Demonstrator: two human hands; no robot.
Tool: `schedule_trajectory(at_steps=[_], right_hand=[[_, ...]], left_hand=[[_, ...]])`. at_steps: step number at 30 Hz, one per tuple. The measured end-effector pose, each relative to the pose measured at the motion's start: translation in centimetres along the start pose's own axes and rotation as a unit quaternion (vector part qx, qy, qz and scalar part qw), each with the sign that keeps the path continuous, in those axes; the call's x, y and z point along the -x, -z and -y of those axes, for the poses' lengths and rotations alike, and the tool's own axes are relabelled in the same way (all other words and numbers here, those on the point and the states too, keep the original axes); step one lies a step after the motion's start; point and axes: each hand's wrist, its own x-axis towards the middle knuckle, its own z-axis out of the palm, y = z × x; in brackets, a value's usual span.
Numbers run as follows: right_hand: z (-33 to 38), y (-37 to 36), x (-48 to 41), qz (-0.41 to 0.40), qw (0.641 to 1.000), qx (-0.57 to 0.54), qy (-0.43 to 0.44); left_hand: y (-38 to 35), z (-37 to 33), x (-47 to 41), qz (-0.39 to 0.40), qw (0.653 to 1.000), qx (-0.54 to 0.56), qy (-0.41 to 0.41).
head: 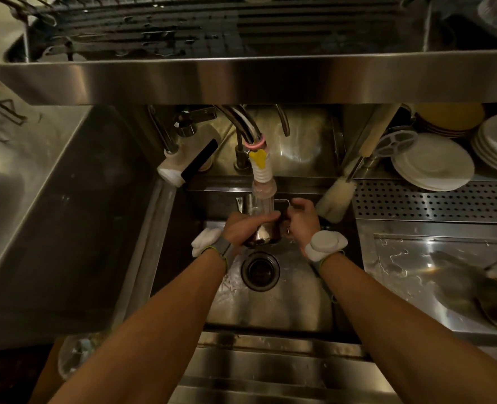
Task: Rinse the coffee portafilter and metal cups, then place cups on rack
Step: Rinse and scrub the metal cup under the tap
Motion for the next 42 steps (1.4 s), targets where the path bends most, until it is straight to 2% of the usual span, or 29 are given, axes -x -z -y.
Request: schedule_trajectory(at_steps=[3, 5, 8, 11, 13, 17, 21, 26, 31, 35, 39, 42], right_hand=[[-0.9, 0.3, -0.1, -0.018, 0.981, 0.169, 0.097], [-1.1, 0.2, 0.0, 0.005, 0.965, 0.223, 0.134], [-0.7, -0.4, 0.2, 0.083, 0.977, 0.177, 0.085], [-0.8, -0.8, 0.7, 0.113, 0.987, 0.104, 0.040], [-1.0, -0.8, 0.6, 0.127, 0.991, 0.044, -0.010], [-1.5, -0.6, 0.3, 0.163, 0.984, 0.025, -0.069], [-2.1, -0.4, 0.0, 0.131, 0.986, -0.056, -0.083], [-1.5, -1.2, 0.7, 0.148, 0.976, -0.110, -0.116], [-0.4, -1.6, 0.7, 0.126, 0.983, -0.058, -0.120], [0.1, -1.5, 1.0, 0.112, 0.991, -0.022, -0.067], [0.1, -1.0, 0.5, 0.120, 0.991, -0.013, -0.057], [-0.1, -0.5, 0.5, 0.115, 0.991, -0.029, -0.066]], left_hand=[[-0.3, -0.5, 0.1, -0.033, 0.999, -0.031, -0.014], [-0.5, -0.4, 0.2, -0.057, 0.998, -0.030, -0.012], [-0.4, -0.6, 0.3, -0.025, 0.999, 0.013, -0.024], [0.0, -0.8, 0.7, -0.011, 0.999, 0.032, -0.004], [0.6, -0.6, 0.7, -0.020, 0.999, 0.023, -0.010], [2.0, 0.1, 0.3, -0.055, 0.998, 0.010, -0.016], [2.6, 0.6, -0.2, -0.087, 0.995, -0.039, -0.036], [1.8, 0.4, 0.3, -0.050, 0.996, -0.047, -0.049], [1.0, 0.0, 0.9, -0.007, 0.995, 0.009, -0.104], [1.0, 0.0, 1.1, -0.002, 0.992, 0.016, -0.124], [1.2, -0.4, 1.1, 0.004, 0.998, 0.052, -0.031], [1.1, -0.6, 0.9, 0.008, 0.997, 0.076, 0.004]])
